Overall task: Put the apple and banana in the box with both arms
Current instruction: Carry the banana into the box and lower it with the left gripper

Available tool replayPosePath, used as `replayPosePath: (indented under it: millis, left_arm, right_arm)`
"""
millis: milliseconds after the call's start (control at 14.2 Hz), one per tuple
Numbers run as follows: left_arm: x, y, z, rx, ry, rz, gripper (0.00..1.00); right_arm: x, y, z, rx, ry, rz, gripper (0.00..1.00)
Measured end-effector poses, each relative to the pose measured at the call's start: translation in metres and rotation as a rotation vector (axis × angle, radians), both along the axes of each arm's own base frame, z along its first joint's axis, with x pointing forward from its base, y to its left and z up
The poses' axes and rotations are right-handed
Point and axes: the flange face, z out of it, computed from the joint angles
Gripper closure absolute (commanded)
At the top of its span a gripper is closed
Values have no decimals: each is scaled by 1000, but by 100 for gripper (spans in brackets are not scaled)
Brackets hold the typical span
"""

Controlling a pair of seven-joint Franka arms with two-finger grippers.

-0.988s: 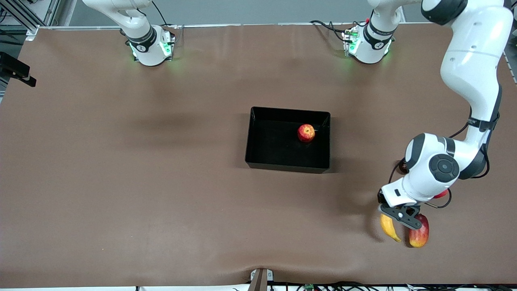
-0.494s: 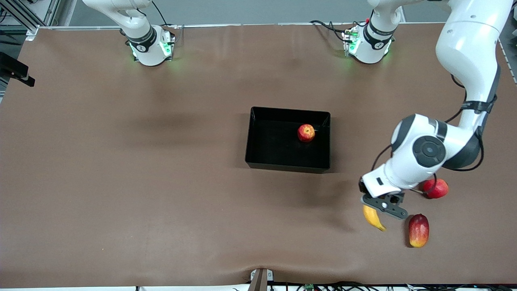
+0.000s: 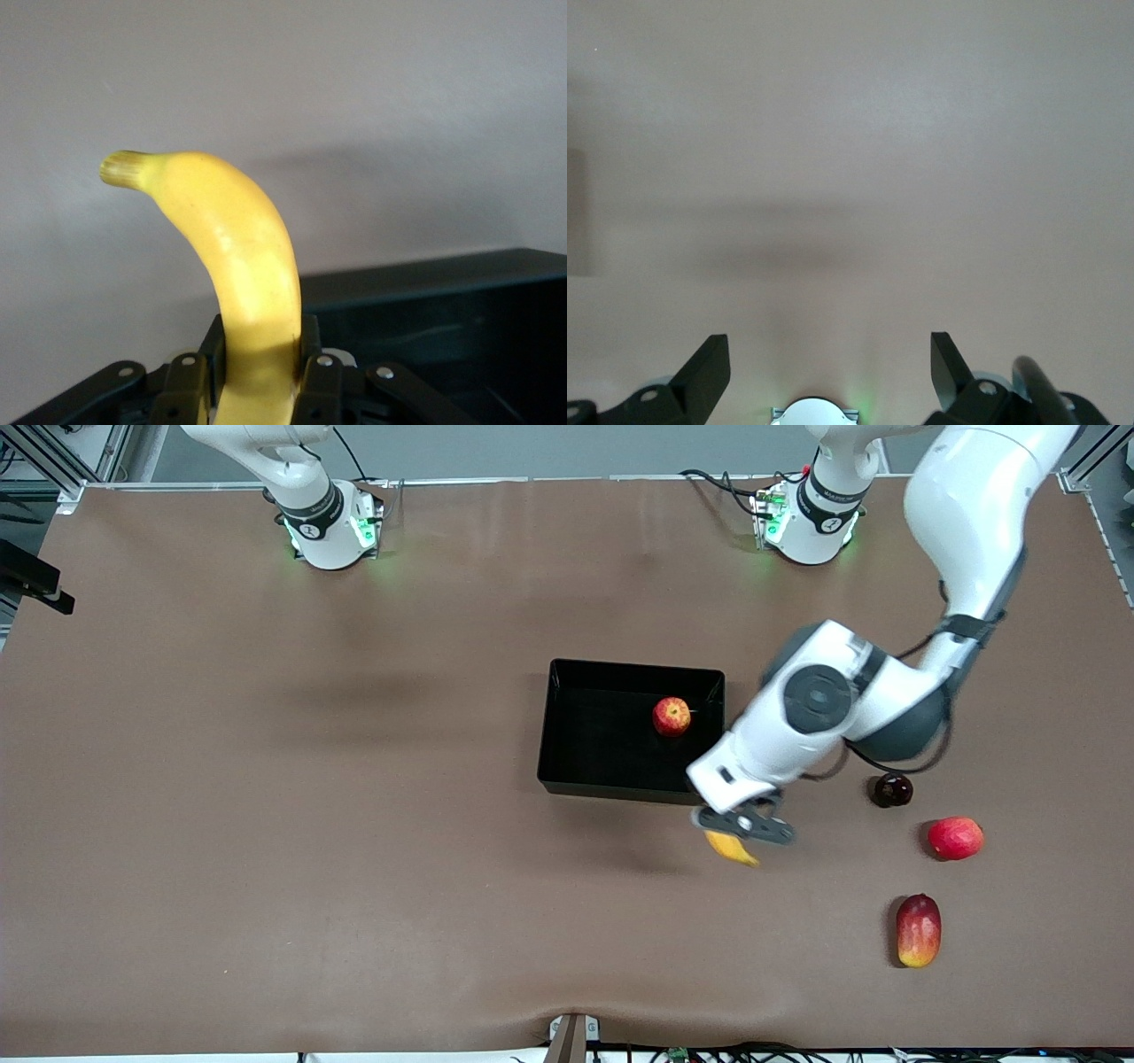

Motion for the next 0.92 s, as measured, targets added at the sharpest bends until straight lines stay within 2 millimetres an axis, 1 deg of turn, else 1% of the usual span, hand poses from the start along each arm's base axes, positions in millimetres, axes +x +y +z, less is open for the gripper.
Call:
replayPosePath:
  millis: [141, 353, 565, 635, 776, 918]
  left_arm:
    - [-28, -27, -4, 5, 29, 27, 100]
    - [-66, -61, -10, 18, 48, 73, 100]
    - [-105, -109, -16, 19, 28, 91, 100]
    - [-118, -121, -21, 36, 13, 83, 100]
    - [-135, -135, -32, 53, -13, 63, 100]
    - [-141, -139, -44, 48, -31, 43, 100]
  right_arm:
    - [0, -2, 0, 0, 1, -3, 0]
    - [0, -2, 0, 0, 1, -4, 0]
    - [0, -2, 0, 0, 1, -4, 0]
    - [0, -2, 0, 0, 1, -4, 0]
    - [0, -2, 0, 0, 2, -4, 0]
    - [0, -2, 0, 0, 2, -4, 0]
